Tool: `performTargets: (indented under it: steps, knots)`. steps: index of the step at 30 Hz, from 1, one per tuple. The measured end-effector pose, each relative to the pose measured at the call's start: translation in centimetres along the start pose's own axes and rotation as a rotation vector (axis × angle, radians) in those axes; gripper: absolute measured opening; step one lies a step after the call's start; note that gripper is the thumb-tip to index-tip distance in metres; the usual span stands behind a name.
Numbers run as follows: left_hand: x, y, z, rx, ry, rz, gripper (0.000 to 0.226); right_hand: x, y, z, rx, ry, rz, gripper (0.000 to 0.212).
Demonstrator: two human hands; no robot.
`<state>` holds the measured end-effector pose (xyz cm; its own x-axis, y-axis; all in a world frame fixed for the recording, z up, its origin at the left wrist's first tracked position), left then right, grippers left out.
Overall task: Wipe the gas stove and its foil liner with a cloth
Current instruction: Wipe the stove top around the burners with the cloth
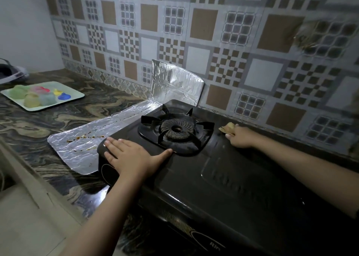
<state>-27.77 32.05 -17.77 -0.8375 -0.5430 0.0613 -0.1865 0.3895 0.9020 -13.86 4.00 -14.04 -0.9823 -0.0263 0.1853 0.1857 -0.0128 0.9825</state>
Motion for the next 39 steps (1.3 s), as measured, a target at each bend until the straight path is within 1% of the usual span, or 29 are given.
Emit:
performTargets:
  steps: [1, 4, 14, 19, 22, 23, 26, 28, 32, 35, 38, 39]
  knots:
    - [0.0, 0.0, 0.0, 0.001, 0.001, 0.001, 0.156, -0.1, -0.4, 0.3, -0.023, 0.015, 0.008, 0.057]
    - [-0.1, -0.1, -0.1, -0.007, 0.007, 0.003, 0.156, -2.8, -0.9, 0.6, -0.043, 0.084, 0.057, 0.052]
    - [0.0, 0.0, -0.4, -0.043, 0.019, 0.002, 0.155, -10.5, 2.0, 5.3, -0.101, 0.196, 0.165, 0.051]
    - [-0.2, 0.0, -0.6, -0.083, 0.038, 0.004, 0.157, -13.3, 2.8, 9.0, -0.062, 0.340, 0.175, 0.050]
    - [-0.2, -0.1, -0.6, -0.088, 0.041, 0.000, 0.157, -14.0, 3.9, 11.2, -0.141, 0.401, 0.241, 0.049]
    - [-0.2, -0.1, -0.6, -0.092, 0.044, -0.003, 0.157, -14.1, 4.3, 11.9, -0.174, 0.395, 0.268, 0.049]
    - [-0.3, -0.2, -0.7, -0.099, 0.052, -0.002, 0.157, -14.4, 5.7, 14.0, -0.270, 0.263, 0.328, 0.053]
    - [-0.2, -0.1, -0.7, -0.100, 0.059, 0.000, 0.156, -14.5, 6.3, 15.7, -0.252, 0.265, 0.383, 0.051]
    - [-0.2, -0.1, -0.8, -0.103, 0.065, 0.005, 0.157, -14.4, 6.3, 18.9, -0.072, 0.286, 0.269, 0.050]
    - [-0.3, -0.1, -0.8, -0.105, 0.066, 0.006, 0.156, -13.9, 6.2, 20.1, 0.039, 0.333, 0.233, 0.051]
    - [-0.2, -0.2, -0.7, -0.113, 0.065, -0.003, 0.156, -12.7, 6.7, 22.3, 0.099, 0.478, 0.180, 0.056]
    - [-0.2, -0.1, -0.7, -0.113, 0.063, -0.006, 0.156, -12.2, 6.8, 23.4, 0.128, 0.539, 0.174, 0.055]
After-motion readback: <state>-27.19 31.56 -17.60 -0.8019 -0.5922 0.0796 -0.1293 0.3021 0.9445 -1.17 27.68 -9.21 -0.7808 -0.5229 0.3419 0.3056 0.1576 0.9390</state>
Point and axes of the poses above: each hand's wrist, its own x-axis away from the middle knuckle, its own y-axis out of the back of the hand, z = x × y, the point moved 1 cm from there along -x, towards the middle knuckle, and after that the axes turned 1 degree about x, right-handed, at the moved point
